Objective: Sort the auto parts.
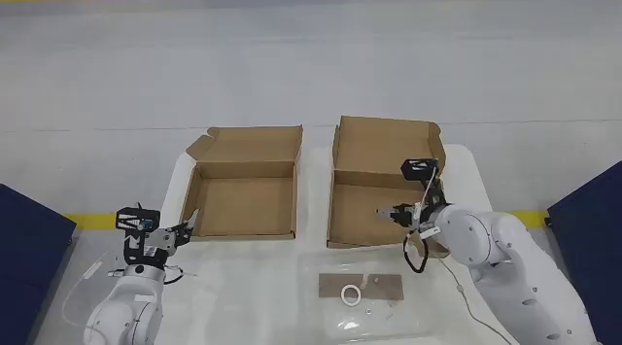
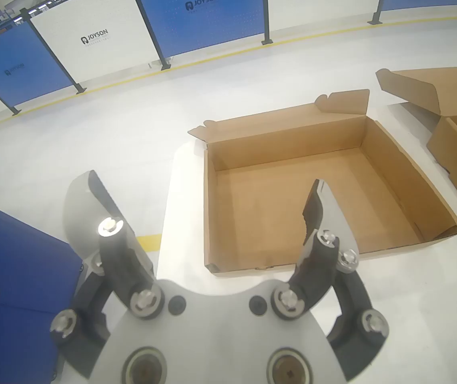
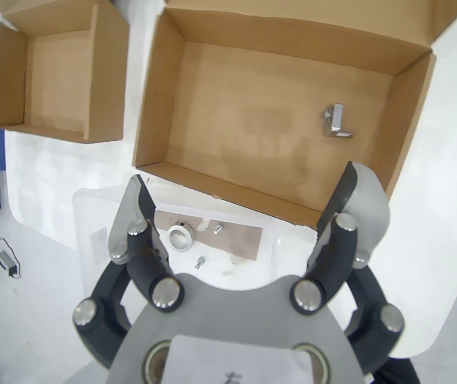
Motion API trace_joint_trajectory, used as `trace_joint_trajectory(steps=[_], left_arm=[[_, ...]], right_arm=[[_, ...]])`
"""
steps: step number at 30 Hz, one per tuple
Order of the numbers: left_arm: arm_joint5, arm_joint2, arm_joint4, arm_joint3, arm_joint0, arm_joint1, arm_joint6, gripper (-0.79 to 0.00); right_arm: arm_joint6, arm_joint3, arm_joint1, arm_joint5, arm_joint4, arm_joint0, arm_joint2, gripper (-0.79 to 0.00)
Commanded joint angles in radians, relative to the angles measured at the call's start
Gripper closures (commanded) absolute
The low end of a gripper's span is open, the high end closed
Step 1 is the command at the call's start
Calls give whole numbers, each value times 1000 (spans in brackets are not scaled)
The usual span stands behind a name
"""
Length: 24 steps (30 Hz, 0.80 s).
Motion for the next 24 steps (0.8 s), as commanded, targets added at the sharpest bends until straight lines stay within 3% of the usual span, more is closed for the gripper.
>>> trace_joint_trajectory(steps=[1,11,19,24], left_arm=[[0,0,0,0,0,0,0,-785],[0,0,0,0,0,0,0,-785],[0,0,0,0,0,0,0,-785],[0,0,0,0,0,0,0,-785]], right_arm=[[63,-17,5,-113,7,12,4,-785],[335,-69,19,-409,27,95,-46,-785],[335,-69,19,-409,27,95,-46,-785],[364,-74,27,-589,18,100,-114,-785]])
